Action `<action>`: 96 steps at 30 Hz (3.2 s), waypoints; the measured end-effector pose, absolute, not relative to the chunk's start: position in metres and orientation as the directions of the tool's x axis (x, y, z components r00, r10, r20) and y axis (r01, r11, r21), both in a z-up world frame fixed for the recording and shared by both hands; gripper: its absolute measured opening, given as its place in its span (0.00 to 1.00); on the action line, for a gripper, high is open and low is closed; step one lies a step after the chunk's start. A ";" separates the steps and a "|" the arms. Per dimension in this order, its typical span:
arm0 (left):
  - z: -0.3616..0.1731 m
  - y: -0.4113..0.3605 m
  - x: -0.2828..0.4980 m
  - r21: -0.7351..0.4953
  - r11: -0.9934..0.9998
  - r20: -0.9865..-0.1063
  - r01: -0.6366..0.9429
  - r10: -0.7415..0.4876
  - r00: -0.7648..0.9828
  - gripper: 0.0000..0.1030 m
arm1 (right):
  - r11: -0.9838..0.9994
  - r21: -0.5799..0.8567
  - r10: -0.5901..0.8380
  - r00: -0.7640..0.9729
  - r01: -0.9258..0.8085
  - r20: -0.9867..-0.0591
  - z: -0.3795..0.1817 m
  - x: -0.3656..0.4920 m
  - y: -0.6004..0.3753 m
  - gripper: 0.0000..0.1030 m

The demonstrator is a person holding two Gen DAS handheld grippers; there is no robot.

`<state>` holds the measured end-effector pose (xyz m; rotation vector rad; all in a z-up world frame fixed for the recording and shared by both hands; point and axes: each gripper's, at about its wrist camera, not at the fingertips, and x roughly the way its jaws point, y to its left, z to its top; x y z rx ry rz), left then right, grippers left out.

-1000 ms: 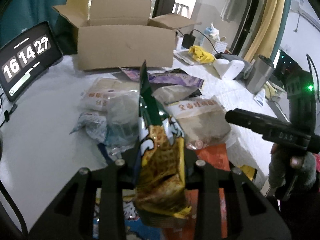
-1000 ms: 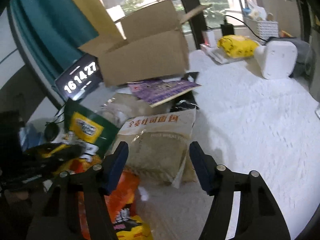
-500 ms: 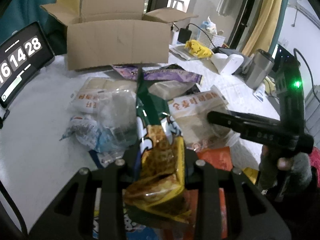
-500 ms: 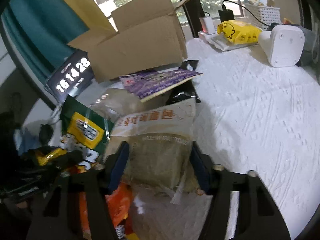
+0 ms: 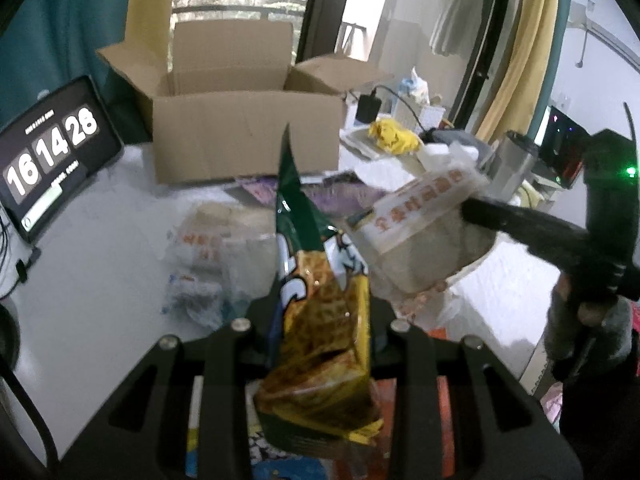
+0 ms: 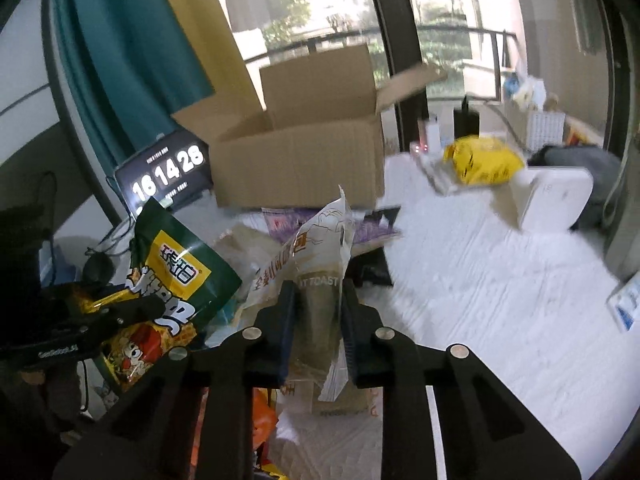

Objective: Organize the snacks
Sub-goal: 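Lift both bags into the cardboard box and open both grippers, then withdraw both grippers from the box toward the remaining snacks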

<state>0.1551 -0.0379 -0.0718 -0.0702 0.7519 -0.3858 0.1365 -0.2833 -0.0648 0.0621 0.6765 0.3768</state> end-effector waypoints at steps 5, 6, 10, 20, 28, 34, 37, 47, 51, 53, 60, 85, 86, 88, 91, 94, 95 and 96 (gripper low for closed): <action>-0.053 -0.033 0.162 -0.179 0.933 -0.623 0.313 -0.354 0.698 0.31 | 0.931 0.154 0.359 0.760 -0.331 -0.541 -0.033 0.132 -0.290 0.21; -0.048 -0.032 0.164 -0.172 0.935 -0.615 0.311 -0.349 0.707 0.31 | 0.931 0.154 0.362 0.769 -0.332 -0.527 -0.026 0.133 -0.292 0.21; -0.033 -0.023 0.171 -0.152 0.943 -0.585 0.296 -0.327 0.742 0.31 | 0.933 0.140 0.356 0.795 -0.332 -0.491 -0.008 0.144 -0.296 0.21; 0.004 0.001 0.202 -0.106 0.963 -0.507 0.246 -0.265 0.820 0.31 | 0.933 0.118 0.356 0.828 -0.339 -0.433 0.021 0.183 -0.292 0.21; 0.021 0.015 0.234 -0.072 0.974 -0.457 0.215 -0.224 0.861 0.31 | 0.927 0.097 0.371 0.840 -0.363 -0.397 0.039 0.221 -0.279 0.20; 0.032 0.017 0.259 -0.041 0.978 -0.425 0.205 -0.202 0.882 0.31 | 0.923 0.088 0.380 0.848 -0.375 -0.369 0.050 0.248 -0.270 0.20; 0.039 0.020 0.278 -0.030 0.980 -0.409 0.196 -0.191 0.892 0.31 | 0.921 0.087 0.385 0.850 -0.381 -0.359 0.052 0.263 -0.268 0.20; 0.053 0.028 0.338 -0.015 0.985 -0.377 0.172 -0.165 0.912 0.31 | 0.931 0.064 0.359 0.869 -0.359 -0.341 0.062 0.319 -0.264 0.20; 0.049 0.033 0.366 -0.030 0.987 -0.383 0.157 -0.156 0.910 0.31 | 0.932 0.065 0.356 0.873 -0.356 -0.333 0.066 0.345 -0.257 0.20; 0.044 0.036 0.381 -0.042 0.987 -0.391 0.155 -0.159 0.907 0.31 | 0.932 0.067 0.357 0.873 -0.355 -0.333 0.066 0.357 -0.253 0.20; 0.029 0.032 0.433 -0.046 0.987 -0.434 0.153 -0.157 0.887 0.31 | 0.933 0.068 0.353 0.867 -0.352 -0.351 0.061 0.399 -0.236 0.20; 0.039 0.031 0.431 -0.110 0.985 -0.469 0.131 -0.168 0.867 0.70 | 0.947 0.109 0.318 0.827 -0.303 -0.463 0.047 0.445 -0.223 0.49; 0.041 0.034 0.425 -0.110 0.985 -0.464 0.130 -0.167 0.870 0.70 | 0.947 0.104 0.316 0.830 -0.303 -0.460 0.049 0.443 -0.222 0.49; 0.044 0.032 0.417 -0.112 0.985 -0.457 0.129 -0.166 0.874 0.70 | 0.947 0.099 0.316 0.832 -0.306 -0.455 0.050 0.436 -0.222 0.49; 0.050 0.032 0.404 -0.110 0.985 -0.451 0.131 -0.167 0.877 0.70 | 0.947 0.088 0.316 0.836 -0.310 -0.448 0.055 0.421 -0.221 0.49; 0.052 0.031 0.390 -0.111 0.984 -0.453 0.138 -0.174 0.875 0.70 | 0.945 0.089 0.321 0.836 -0.316 -0.444 0.059 0.406 -0.221 0.49; 0.053 0.031 0.385 -0.110 0.984 -0.453 0.141 -0.176 0.874 0.70 | 0.944 0.091 0.324 0.836 -0.318 -0.443 0.060 0.401 -0.220 0.49; 0.053 0.029 0.379 -0.109 0.983 -0.453 0.146 -0.180 0.873 0.70 | 0.943 0.089 0.326 0.835 -0.321 -0.442 0.060 0.395 -0.220 0.49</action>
